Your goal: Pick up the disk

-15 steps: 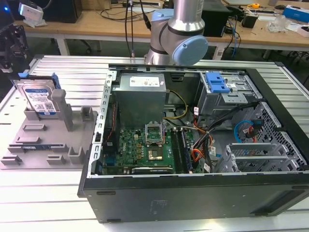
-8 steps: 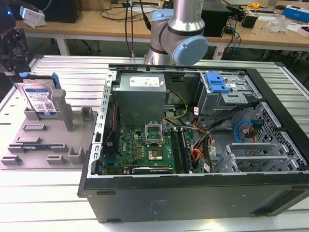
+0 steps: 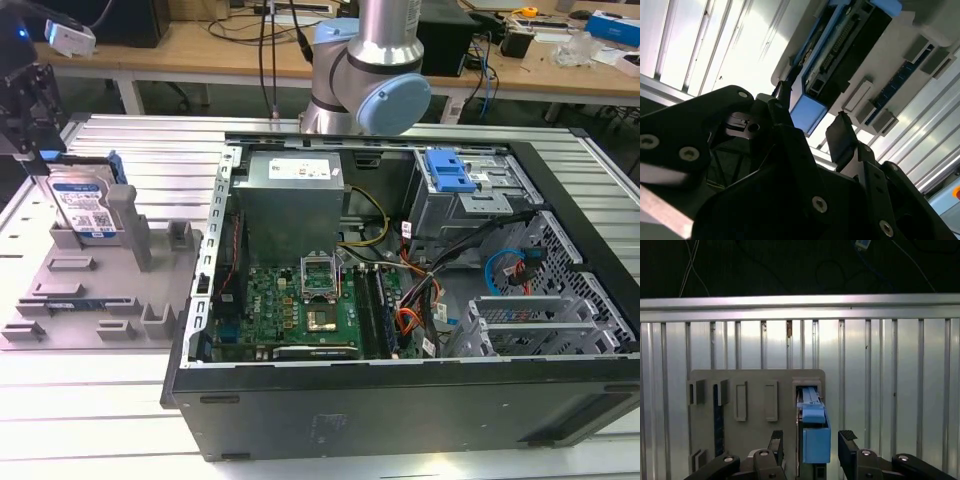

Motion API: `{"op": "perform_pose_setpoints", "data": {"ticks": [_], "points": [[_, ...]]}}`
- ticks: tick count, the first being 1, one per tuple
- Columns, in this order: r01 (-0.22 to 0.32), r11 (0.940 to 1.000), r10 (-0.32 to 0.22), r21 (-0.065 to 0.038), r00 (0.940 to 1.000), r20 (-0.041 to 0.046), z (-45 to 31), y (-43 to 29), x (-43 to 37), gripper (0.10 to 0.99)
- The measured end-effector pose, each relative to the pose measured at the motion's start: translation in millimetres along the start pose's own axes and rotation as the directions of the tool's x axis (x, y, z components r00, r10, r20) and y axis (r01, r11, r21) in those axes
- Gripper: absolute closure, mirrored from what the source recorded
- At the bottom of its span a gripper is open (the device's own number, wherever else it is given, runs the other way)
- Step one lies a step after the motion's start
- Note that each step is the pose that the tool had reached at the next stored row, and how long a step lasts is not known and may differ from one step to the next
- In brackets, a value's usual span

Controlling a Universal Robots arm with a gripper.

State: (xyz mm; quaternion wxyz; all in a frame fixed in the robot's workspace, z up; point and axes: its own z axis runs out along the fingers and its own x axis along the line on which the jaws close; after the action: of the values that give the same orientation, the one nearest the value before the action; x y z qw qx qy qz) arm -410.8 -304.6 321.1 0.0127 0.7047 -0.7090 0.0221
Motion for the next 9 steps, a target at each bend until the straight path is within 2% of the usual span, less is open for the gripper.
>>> {"op": "perform_pose_setpoints", "data": {"ticks": [9], "points": [[0.000, 1.0000, 0.000, -0.007, 1.0000, 0.0000, 10.8, -1.3, -0.6, 0.529]]}}
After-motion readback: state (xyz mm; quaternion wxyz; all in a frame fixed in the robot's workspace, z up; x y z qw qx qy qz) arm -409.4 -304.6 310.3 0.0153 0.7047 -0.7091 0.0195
